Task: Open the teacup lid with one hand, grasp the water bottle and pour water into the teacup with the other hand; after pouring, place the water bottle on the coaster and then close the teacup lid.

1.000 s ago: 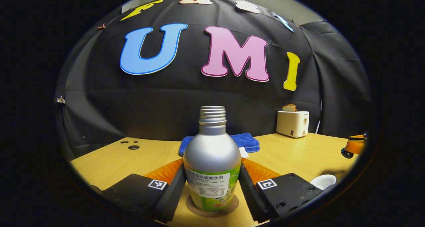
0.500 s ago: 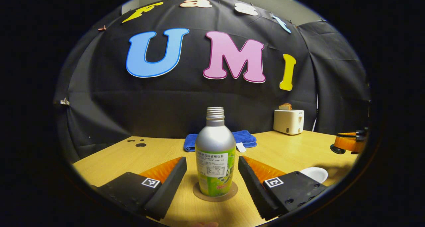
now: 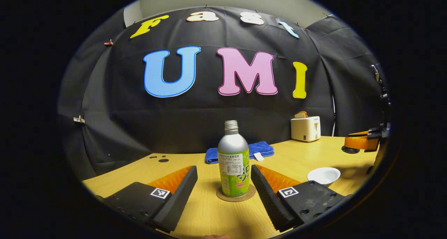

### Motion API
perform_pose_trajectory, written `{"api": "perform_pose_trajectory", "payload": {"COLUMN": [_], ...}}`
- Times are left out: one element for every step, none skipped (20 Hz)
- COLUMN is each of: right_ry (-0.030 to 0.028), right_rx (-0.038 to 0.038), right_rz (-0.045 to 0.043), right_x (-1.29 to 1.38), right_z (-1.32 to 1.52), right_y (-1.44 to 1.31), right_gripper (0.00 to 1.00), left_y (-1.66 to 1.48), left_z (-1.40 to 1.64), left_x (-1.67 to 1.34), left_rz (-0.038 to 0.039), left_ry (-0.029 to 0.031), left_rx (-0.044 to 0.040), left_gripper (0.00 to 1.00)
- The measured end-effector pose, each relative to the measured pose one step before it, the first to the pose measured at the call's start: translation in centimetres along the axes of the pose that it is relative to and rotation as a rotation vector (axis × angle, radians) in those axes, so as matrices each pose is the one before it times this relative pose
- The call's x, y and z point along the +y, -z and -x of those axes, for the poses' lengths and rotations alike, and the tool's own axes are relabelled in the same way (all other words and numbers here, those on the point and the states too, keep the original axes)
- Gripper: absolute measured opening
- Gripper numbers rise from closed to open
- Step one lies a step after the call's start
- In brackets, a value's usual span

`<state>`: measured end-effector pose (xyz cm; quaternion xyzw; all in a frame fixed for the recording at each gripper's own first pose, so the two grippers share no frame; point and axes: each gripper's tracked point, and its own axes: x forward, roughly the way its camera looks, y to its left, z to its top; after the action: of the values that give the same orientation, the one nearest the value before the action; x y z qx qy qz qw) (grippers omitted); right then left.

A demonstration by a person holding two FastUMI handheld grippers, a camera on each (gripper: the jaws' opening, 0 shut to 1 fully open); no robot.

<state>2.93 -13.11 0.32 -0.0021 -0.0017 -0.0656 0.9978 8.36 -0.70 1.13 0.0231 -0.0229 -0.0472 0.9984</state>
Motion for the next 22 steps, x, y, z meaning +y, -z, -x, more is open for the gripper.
{"api": "perform_pose_trajectory", "payload": {"right_ry": [-0.00373,-0.00583,-0.01575,-0.01783,-0.01735,-0.00797,-0.01412,-0.01847,-0.01743,-0.01316,-0.01316,-0.0164,-0.02035,-0.02006,-0.01533,-0.00923,-0.00546,-0.00499,0.00011,-0.00313,-0.00746,-0.00454], "right_rx": [-0.00086,0.0,0.00087,0.00116,-0.00061,0.00318,0.00825,0.01861,0.01706,0.01281,0.00489,0.0012,0.0042,0.00899,0.01381,0.0148,0.01619,0.02472,0.02718,0.0201,0.01099,0.00215], "right_rz": [0.00003,0.00053,-0.00054,0.00076,-0.00168,-0.00075,0.00235,0.00034,-0.00358,-0.00335,-0.00395,-0.00582,-0.00399,0.00212,0.0108,0.01414,0.01016,0.00885,0.0124,0.01442,0.01137,0.00565], "right_x": [0.32,0.348,0.594,0.781,0.678,0.389,0.578,0.775,0.67,0.59,0.722,0.863,0.938,1.02,0.836,0.57,0.374,0.431,0.152,0.227,0.26,0.281], "right_z": [0.227,0.157,-0.02,0.279,0.022,-0.147,-0.251,-0.419,-0.317,-0.308,-0.299,-0.327,-0.355,-0.398,-0.434,-0.315,-0.4,-0.416,-0.363,-0.297,-0.157,-0.069], "right_y": [-0.052,0.007,0.15,-0.028,-0.025,0.094,0.117,0.492,0.277,0.111,0.021,-0.079,0.058,0.278,0.241,0.312,0.231,0.357,0.409,0.274,0.043,-0.09], "right_gripper": [0.3,0.3,0.3,0.3,0.3,0.3,0.3,0.3,0.3,0.3,0.3,0.3,0.3,0.3,0.3,0.3,0.3,0.3,0.3,0.3,0.3,0.3], "left_y": [0.649,0.42,-0.096,-0.209,0.019,0.1,-0.024,0.069,-0.061,0.022,0.017,0.013,-0.039,0.047,-0.018,0.032,0.001,0.024,-0.026,0.047,-0.045,0.033], "left_z": [-0.061,0.067,-0.176,0.417,0.123,0.027,0.031,0.039,-0.002,-0.014,-0.094,0.099,-0.007,0.033,-0.024,-0.009,-0.005,-0.013,-0.028,0.0,0.025,0.012], "left_x": [-0.035,-0.059,0.586,0.452,0.096,-0.176,-0.044,-0.024,0.102,-0.008,0.012,0.011,0.061,-0.006,0.023,-0.005,0.002,-0.006,0.042,-0.021,0.008,0.009], "left_rz": [0.02957,0.02597,-0.00462,0.00015,-0.0004,0.0005,-0.0002,-0.00014,0.00026,-0.00022,-0.00054,0.00005,0.00021,-0.00033,0.00001,-0.00009,-0.00015,0.00008,-0.00007,-0.00023,0.0,-0.00005], "left_ry": [0.00707,-0.00406,-0.01889,-0.01747,-0.00446,0.00271,0.00214,-0.00005,-0.00163,-0.00012,-0.00076,-0.00017,0.00004,0.00027,0.00005,0.00007,0.00021,0.00017,0.00004,-0.00026,-0.00009,0.00004], "left_rx": [0.02426,0.02139,-0.0062,-0.00012,0.00192,0.00063,-0.00072,0.00075,0.00013,-0.00036,0.00006,-0.0002,-0.00026,-0.00009,-0.00007,-0.00026,0.00008,-0.0003,-0.00005,0.0,-0.00004,-0.00053], "left_gripper": [0.96,0.96,0.99,0.96,0.98,0.98,0.98,0.98,0.98,0.98,0.98,0.98,0.98,0.98,0.98,0.98,0.98,0.98,0.98,0.98,0.98,0.98]}}
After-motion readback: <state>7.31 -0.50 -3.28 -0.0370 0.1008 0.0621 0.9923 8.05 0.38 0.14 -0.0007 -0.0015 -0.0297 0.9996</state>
